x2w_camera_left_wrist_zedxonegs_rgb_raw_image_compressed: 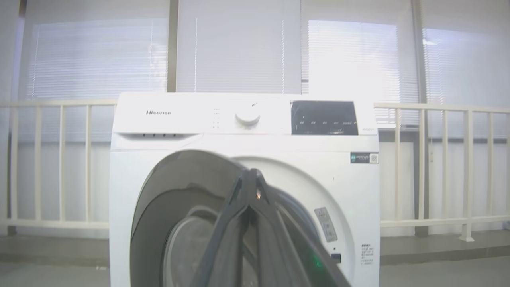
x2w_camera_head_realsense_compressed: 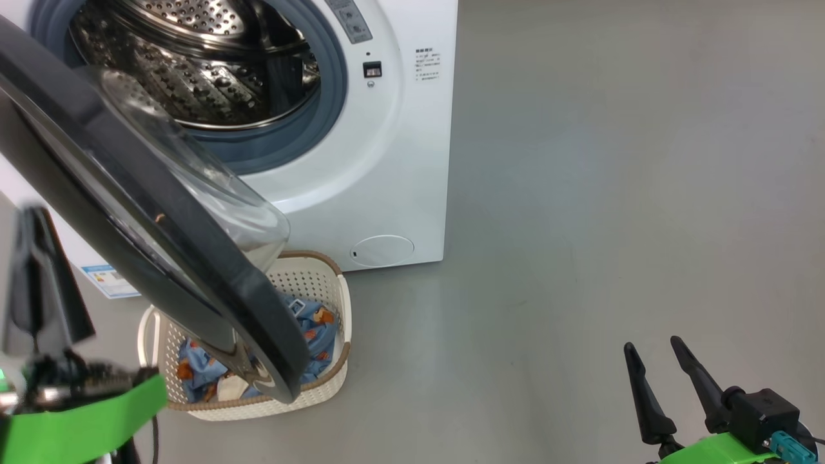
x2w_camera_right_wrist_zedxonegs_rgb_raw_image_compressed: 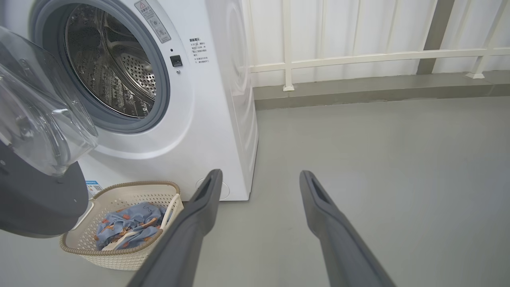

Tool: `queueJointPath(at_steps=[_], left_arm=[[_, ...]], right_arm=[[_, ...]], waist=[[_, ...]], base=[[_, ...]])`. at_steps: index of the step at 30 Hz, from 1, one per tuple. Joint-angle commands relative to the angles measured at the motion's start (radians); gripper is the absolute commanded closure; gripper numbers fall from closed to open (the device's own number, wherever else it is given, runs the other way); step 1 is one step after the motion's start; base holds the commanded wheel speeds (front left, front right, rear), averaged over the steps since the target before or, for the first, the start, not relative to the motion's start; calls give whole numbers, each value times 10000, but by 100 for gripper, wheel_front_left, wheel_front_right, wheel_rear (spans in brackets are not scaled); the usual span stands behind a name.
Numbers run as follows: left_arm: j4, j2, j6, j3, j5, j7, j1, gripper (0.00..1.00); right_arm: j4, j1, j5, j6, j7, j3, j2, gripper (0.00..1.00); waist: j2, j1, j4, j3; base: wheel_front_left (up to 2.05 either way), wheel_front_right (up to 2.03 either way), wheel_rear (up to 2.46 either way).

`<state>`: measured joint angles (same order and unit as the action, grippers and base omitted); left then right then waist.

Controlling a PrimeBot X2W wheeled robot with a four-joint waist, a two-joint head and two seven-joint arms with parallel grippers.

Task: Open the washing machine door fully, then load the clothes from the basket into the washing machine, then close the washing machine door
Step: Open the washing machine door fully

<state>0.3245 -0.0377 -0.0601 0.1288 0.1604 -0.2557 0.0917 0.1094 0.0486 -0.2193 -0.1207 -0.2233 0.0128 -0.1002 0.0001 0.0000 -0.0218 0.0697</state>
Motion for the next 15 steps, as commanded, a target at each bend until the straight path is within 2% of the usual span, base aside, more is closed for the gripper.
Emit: queueJointPath(at_steps=[1, 4, 7, 15], left_arm=[[524, -126, -69, 217, -142, -61, 471, 100], [1405, -126, -310, -506, -272, -61, 994, 100], [1644, -126, -474, -1548, -282, -61, 1369, 100], [562, -126, -626, -4174, 53, -61, 1576, 100]], right_arm=[[-205, -338, 42, -100, -113, -248, -88, 0], [-153, -378, 43, -100, -115, -296, -67, 0], [-100, -406, 39, -100, -119, -325, -60, 0], [27, -383, -8, -100, -114, -341, -36, 0]], waist=[[-1, 0, 5, -15], [-1, 0, 2, -54], [-1, 0, -21, -103], [-1, 0, -226, -217]], base=[[0, 0, 0], [0, 0, 0], [0, 0, 0], [0, 0, 0]])
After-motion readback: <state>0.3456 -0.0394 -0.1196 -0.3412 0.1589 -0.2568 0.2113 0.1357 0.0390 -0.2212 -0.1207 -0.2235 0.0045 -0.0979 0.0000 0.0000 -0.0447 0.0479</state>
